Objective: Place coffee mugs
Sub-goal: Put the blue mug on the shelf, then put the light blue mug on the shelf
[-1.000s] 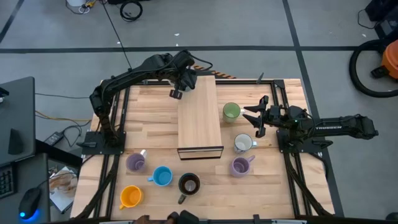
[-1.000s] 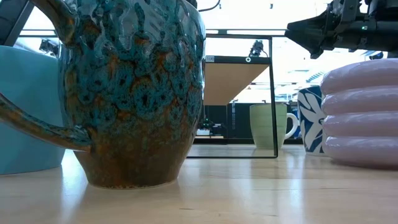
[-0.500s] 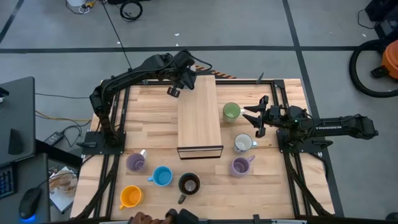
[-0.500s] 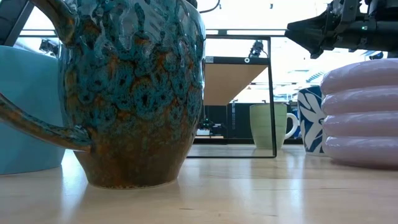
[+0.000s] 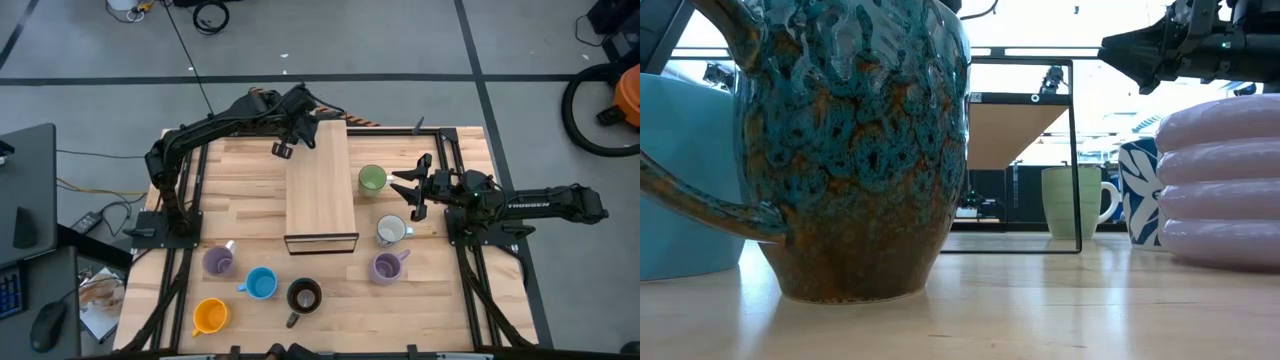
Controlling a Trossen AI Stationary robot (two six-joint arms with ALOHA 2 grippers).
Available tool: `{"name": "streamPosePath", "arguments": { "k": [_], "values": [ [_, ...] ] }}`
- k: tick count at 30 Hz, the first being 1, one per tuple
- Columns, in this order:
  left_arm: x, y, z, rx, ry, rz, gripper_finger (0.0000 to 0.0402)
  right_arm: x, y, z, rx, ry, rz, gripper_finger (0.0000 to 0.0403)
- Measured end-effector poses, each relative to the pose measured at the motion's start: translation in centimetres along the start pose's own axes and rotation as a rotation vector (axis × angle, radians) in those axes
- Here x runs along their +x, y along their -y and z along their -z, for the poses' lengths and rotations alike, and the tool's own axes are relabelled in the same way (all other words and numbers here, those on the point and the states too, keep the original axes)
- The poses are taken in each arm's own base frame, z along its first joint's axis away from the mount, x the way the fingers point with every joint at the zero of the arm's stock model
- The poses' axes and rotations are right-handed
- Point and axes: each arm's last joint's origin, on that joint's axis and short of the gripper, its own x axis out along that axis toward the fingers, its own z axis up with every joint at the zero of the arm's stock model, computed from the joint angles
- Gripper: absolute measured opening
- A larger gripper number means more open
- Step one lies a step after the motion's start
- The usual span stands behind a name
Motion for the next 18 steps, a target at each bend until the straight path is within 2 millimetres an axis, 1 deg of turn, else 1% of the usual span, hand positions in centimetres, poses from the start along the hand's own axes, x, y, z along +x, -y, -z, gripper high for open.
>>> {"name": "streamPosePath", "arguments": {
  "k": [5, 11, 15, 18],
  "values": [
    [-0.8, -0.1, 0.2, -0.039, 0.019, -0.008, 0.0157, 0.0, 0.0, 0.0, 0.0, 0.0, 0.0, 0.0165],
    [-2.6, -0.5, 0.8, -0.103, 0.049, -0.036, 0.0183, 0.0, 0.0, 0.0, 0.0, -0.001, 0.0, 0.0165],
    [-4.4, -0.7, 0.7, -0.131, 0.07, -0.083, 0.0191, 0.0, 0.0, 0.0, 0.001, -0.004, 0.0, 0.0165],
    [-6.6, -0.9, 0.0, -0.186, 0.143, -0.111, 0.0192, 0.1, 0.0, 0.1, 0.005, -0.008, -0.001, 0.0165]
  ]
}}
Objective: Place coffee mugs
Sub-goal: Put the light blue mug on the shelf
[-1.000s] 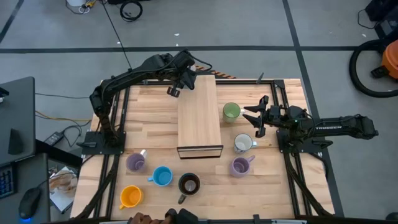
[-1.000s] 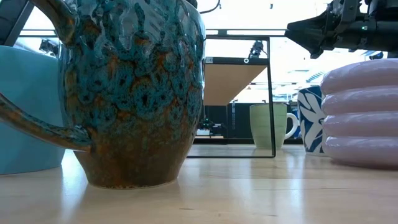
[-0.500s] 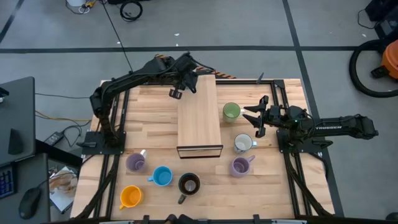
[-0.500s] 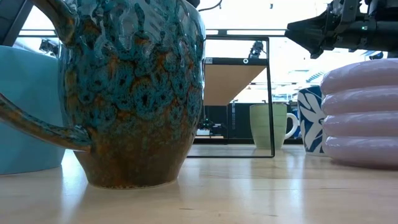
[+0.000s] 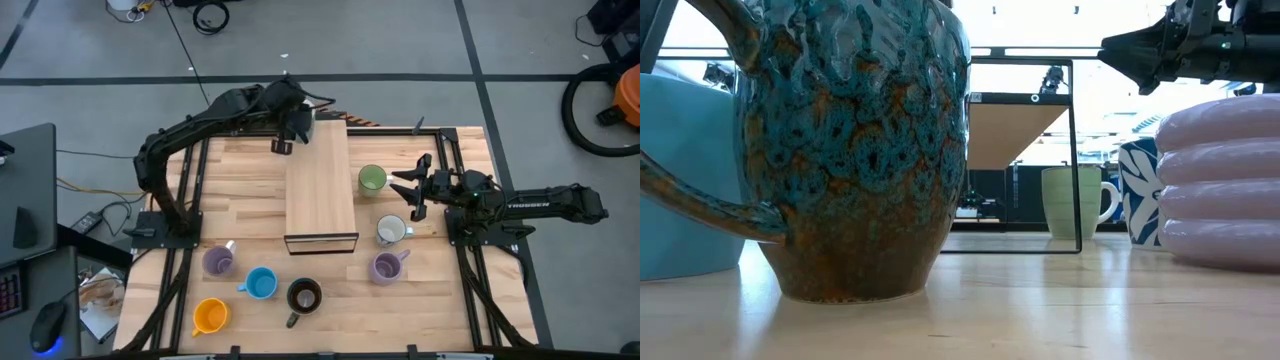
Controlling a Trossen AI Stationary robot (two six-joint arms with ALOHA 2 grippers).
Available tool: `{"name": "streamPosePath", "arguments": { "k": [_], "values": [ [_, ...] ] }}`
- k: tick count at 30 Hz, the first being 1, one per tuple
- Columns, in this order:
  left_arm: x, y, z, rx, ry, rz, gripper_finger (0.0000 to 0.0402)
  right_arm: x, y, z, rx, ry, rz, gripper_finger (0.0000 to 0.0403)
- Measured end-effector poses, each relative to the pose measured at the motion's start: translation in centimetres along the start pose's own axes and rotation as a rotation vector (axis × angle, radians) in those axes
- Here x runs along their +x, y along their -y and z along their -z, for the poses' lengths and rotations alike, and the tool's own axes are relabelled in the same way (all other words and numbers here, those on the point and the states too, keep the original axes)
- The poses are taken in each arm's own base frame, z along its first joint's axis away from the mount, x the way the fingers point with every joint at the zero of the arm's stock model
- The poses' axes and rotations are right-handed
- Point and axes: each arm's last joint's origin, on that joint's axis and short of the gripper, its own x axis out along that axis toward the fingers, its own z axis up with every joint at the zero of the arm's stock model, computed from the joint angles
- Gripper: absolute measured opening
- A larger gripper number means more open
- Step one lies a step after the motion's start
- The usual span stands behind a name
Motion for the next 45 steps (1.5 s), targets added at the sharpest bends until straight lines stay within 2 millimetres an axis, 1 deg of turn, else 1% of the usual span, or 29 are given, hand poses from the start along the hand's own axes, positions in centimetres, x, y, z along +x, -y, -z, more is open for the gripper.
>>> {"name": "streamPosePath", "arguments": {
  "k": [3, 6, 8, 11, 15, 19, 22, 24, 28, 31, 33, 35, 37, 39, 42, 45],
  "values": [
    [-2.2, 0.9, -1.3, -0.044, 0.106, 0.052, 0.0192, 0.0, 0.0, 0.0, 0.0, 0.0, 0.0, 0.0165],
    [-3.7, 2.9, -2.1, -0.08, 0.121, 0.176, 0.0192, 0.0, 0.0, 0.0, -0.001, 0.0, 0.0, 0.0165],
    [-4.3, 4.4, -2.2, -0.127, 0.093, 0.292, 0.0192, 0.0, 0.0, 0.0, -0.002, -0.003, 0.0, 0.0165],
    [-5.0, 6.2, -1.8, -0.232, 0.008, 0.471, 0.0192, 0.0, 0.0, 0.0, -0.006, -0.002, 0.0, 0.0165],
    [-5.7, 8.8, -2.1, -0.348, -0.099, 0.618, 0.0192, 0.0, 0.0, -0.1, -0.017, 0.01, 0.001, 0.0165],
    [-6.8, 11.8, -2.0, -0.356, -0.167, 0.662, 0.0192, 0.0, 0.0, -0.2, -0.025, 0.024, 0.002, 0.0165],
    [-7.5, 13.9, -1.5, -0.337, -0.208, 0.624, 0.0192, 0.0, 0.0, -0.4, -0.045, 0.038, 0.003, 0.0165],
    [-8.0, 14.9, -0.8, -0.348, -0.221, 0.591, 0.019, 0.0, 0.0, -0.5, -0.057, 0.05, 0.005, 0.0165],
    [-9.5, 16.1, 1.0, -0.439, -0.208, 0.568, 0.0176, 0.0, 0.0, -0.7, -0.079, 0.072, 0.007, 0.0165],
    [-9.6, 17.8, 1.7, -0.516, -0.215, 0.592, 0.0165, 0.0, 0.1, -0.8, -0.106, 0.078, 0.01, 0.0165],
    [-9.6, 19.3, 2.0, -0.55, -0.237, 0.643, 0.0161, 0.0, 0.1, -0.8, -0.122, 0.079, 0.011, 0.0165],
    [-9.5, 20.8, 1.8, -0.581, -0.253, 0.715, 0.0157, 0.0, 0.1, -0.8, -0.127, 0.08, 0.015, 0.0165],
    [-9.7, 22.2, 1.8, -0.59, -0.306, 0.786, 0.0156, 0.0, 0.2, -0.8, -0.131, 0.081, 0.024, 0.0165],
    [-9.9, 23.2, 1.3, -0.591, -0.315, 0.84, 0.0156, 0.0, 0.2, -0.8, -0.135, 0.084, 0.027, 0.0165],
    [-10.2, 24.6, 0.8, -0.582, -0.328, 0.851, 0.0156, -0.1, 0.2, -0.9, -0.155, 0.093, 0.033, 0.0165],
    [-10.8, 26.2, 0.0, -0.585, -0.291, 0.85, 0.0156, -0.1, 0.3, -1.2, -0.181, 0.12, 0.039, 0.0165]
  ]
}}
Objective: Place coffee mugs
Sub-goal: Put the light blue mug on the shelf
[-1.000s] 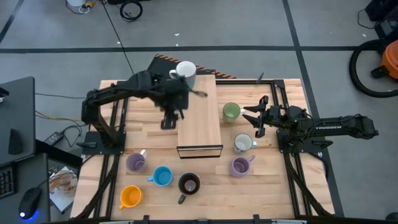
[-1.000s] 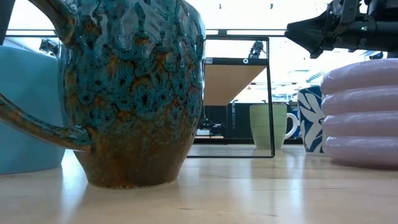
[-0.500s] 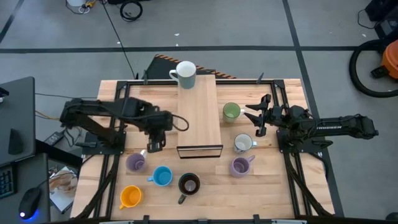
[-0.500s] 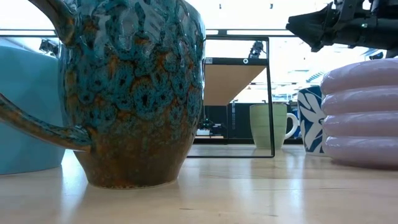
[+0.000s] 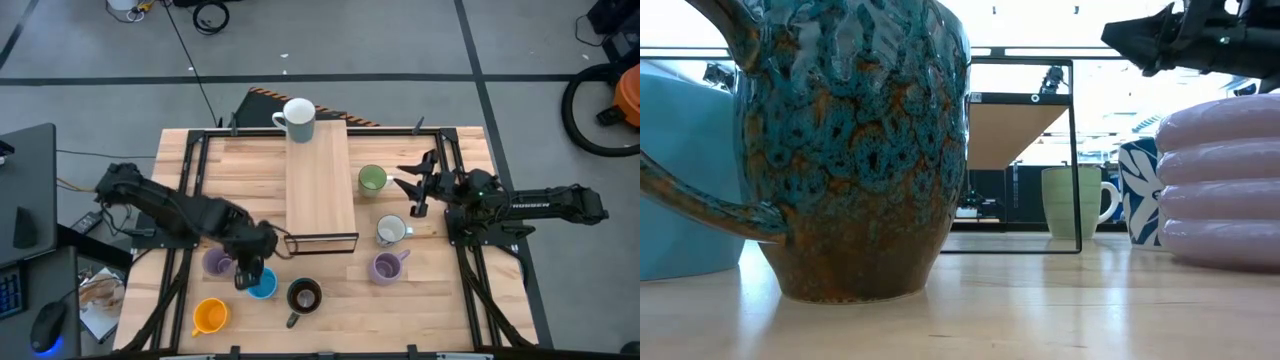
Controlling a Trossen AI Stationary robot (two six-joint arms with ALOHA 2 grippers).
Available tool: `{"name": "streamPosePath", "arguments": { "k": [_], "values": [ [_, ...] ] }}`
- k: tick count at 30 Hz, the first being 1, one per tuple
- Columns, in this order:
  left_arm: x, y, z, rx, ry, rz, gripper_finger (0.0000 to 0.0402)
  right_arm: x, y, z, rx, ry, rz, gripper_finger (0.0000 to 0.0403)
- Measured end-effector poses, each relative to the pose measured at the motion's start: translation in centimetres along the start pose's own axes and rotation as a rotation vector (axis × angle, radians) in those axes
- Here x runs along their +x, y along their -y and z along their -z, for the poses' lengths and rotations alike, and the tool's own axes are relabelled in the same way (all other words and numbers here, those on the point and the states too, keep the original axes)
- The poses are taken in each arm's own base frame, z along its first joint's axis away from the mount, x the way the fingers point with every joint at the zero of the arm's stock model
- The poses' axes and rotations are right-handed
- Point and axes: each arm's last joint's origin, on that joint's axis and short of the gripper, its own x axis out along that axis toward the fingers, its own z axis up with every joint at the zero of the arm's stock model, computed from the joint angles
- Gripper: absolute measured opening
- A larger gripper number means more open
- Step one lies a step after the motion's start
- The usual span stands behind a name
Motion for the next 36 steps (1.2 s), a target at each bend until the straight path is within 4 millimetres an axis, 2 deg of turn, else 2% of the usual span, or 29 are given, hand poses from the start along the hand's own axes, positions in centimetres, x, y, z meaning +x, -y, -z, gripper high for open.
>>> {"name": "streamPosePath", "arguments": {
  "k": [7, 11, 15, 27, 36],
  "values": [
    [3.1, 3.9, 0.5, 0.009, 0.05, 0.012, 0.0156, 0.0, 0.3, -0.5, -0.065, 0.046, 0.033, 0.0165],
    [5.4, 5.2, 0.8, 0.002, 0.014, -0.024, 0.0155, 0.0, 0.5, -0.8, -0.08, 0.076, 0.056, 0.0165],
    [7.4, 5.9, 1.1, -0.003, -0.025, -0.064, 0.0155, 0.0, 0.8, -0.9, -0.09, 0.097, 0.079, 0.0165],
    [9.0, 7.1, 1.8, -0.05, 0.048, -0.146, 0.0155, -0.1, 1.1, -1.2, -0.14, 0.129, 0.102, 0.0165],
    [12.0, 7.6, 2.1, -0.023, 0.014, -0.211, 0.0155, -0.1, 1.1, -1.3, -0.146, 0.142, 0.098, 0.0165]
  ]
}}
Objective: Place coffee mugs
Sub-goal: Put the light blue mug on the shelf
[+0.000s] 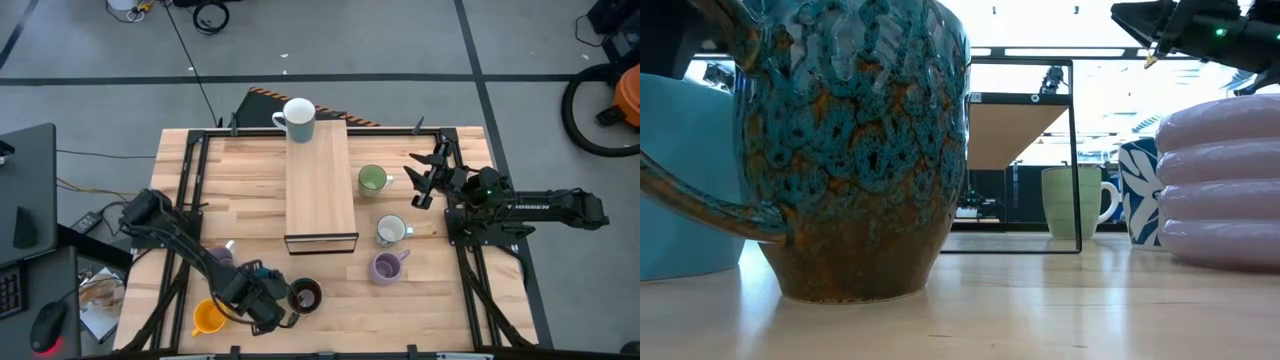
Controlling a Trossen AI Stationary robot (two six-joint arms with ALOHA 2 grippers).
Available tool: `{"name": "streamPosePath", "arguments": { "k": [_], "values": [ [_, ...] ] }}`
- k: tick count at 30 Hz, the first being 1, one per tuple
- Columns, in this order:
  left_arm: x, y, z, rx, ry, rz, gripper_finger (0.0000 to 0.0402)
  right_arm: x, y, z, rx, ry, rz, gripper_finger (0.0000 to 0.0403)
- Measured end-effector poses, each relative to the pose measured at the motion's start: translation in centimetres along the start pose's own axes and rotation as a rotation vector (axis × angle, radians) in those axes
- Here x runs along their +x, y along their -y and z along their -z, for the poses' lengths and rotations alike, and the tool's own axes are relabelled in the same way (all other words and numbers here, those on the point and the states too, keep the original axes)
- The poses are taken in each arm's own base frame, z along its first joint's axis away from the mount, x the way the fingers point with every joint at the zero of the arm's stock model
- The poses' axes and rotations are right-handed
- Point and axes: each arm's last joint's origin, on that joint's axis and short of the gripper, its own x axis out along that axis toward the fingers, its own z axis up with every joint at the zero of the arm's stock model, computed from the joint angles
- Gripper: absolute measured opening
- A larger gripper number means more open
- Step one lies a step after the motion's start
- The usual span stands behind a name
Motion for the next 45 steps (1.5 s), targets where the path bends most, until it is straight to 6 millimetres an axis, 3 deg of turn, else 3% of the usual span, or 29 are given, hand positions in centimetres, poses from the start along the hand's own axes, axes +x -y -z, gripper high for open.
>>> {"name": "streamPosePath", "arguments": {
  "k": [10, 22, 33, 45],
  "values": [
    [3.1, 0.4, 0.3, 0.012, -0.078, -0.08, 0.0149, 0.0, 0.0, 0.0, 0.004, -0.001, 0.0, 0.0165],
    [3.1, 0.3, 0.3, 0.061, -0.136, -0.051, 0.0025, 0.0, 0.0, 0.0, 0.008, -0.001, -0.001, 0.0165],
    [-1.1, -1.1, -0.5, 0.062, -0.083, 0.015, 0.0025, 0.0, 0.0, 0.0, 0.008, -0.002, -0.001, 0.0165],
    [-5.0, -5.5, -1.3, 0.016, -0.117, -0.045, 0.0029, 0.1, -0.1, 0.2, 0.02, -0.015, -0.006, 0.0165]
  ]
}}
